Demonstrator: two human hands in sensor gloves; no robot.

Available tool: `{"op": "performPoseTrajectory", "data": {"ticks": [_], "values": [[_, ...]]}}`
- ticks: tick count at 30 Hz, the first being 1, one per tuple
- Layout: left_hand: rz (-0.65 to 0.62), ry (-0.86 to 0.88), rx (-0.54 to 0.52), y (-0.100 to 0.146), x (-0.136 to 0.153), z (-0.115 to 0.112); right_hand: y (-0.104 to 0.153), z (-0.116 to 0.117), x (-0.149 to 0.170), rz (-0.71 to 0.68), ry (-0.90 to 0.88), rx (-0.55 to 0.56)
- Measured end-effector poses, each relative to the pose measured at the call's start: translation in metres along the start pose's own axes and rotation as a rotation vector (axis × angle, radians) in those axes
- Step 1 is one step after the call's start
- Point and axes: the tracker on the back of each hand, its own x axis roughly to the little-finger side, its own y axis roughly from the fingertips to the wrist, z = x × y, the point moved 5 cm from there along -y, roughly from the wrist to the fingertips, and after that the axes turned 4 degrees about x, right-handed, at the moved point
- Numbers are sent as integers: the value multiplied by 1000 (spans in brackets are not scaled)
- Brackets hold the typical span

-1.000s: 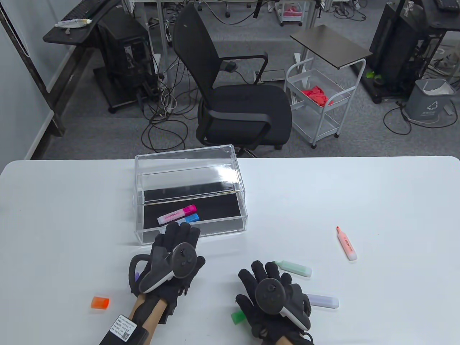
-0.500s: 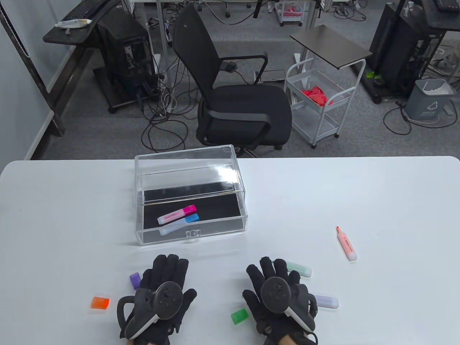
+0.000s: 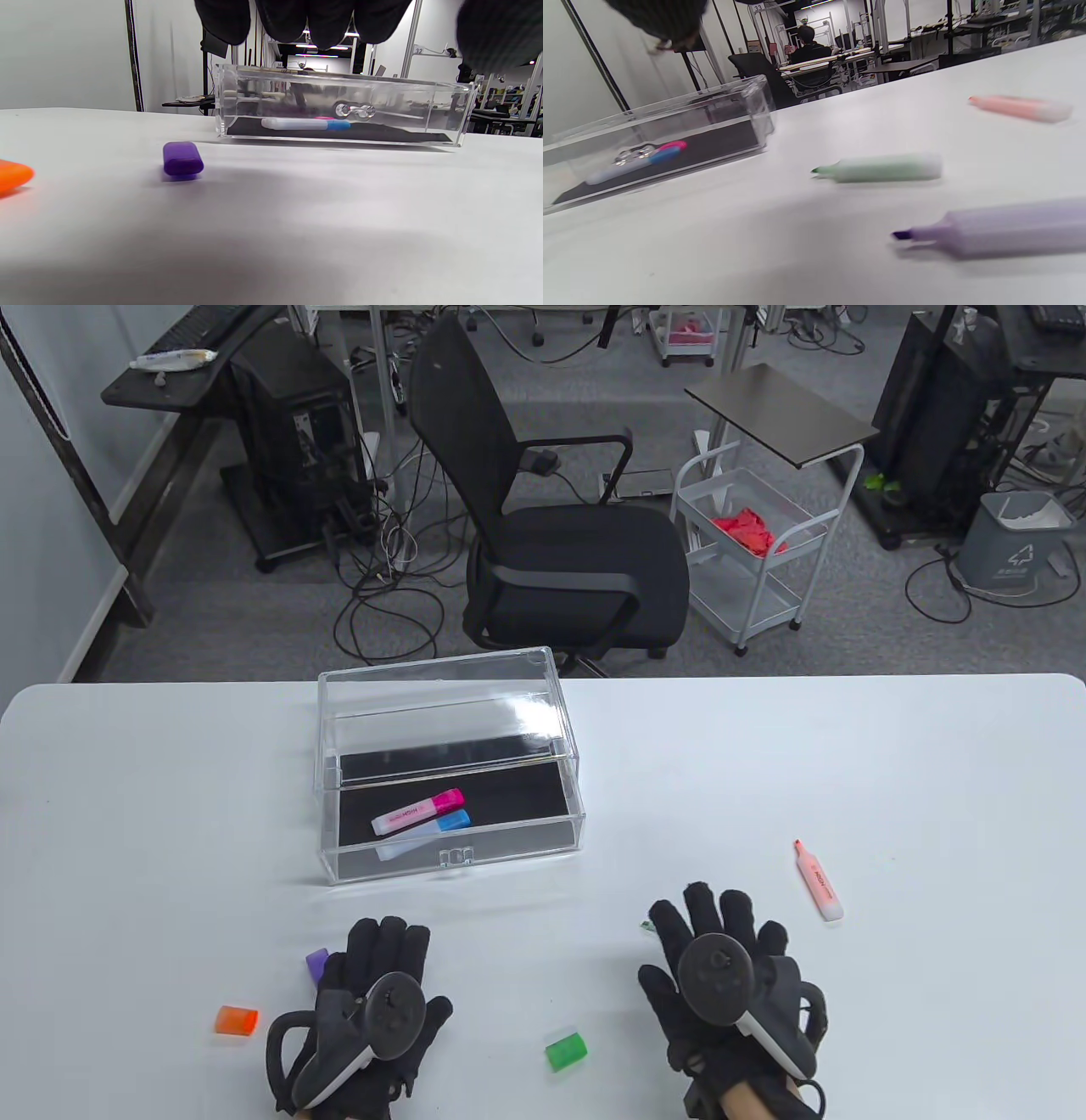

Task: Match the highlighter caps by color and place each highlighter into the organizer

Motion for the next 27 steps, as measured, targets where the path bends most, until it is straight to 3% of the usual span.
{"op": "performPoseTrajectory", "data": {"ticks": [3,6,12,18,27], "values": [[10,3,31,-2,3,-5,-3,-8,20,49,73,-26],[16,3,40,-3,5,-6,-5,2,43,114,113,-95],[22,2,62,-3,4,-8,-3,52,81,189,192,-288],[33,-3,83,-6,6,-12,-6,81,88,169,295,-378],[36,-4,98,-7,7,-12,-12,88,84,135,379,-366]]}}
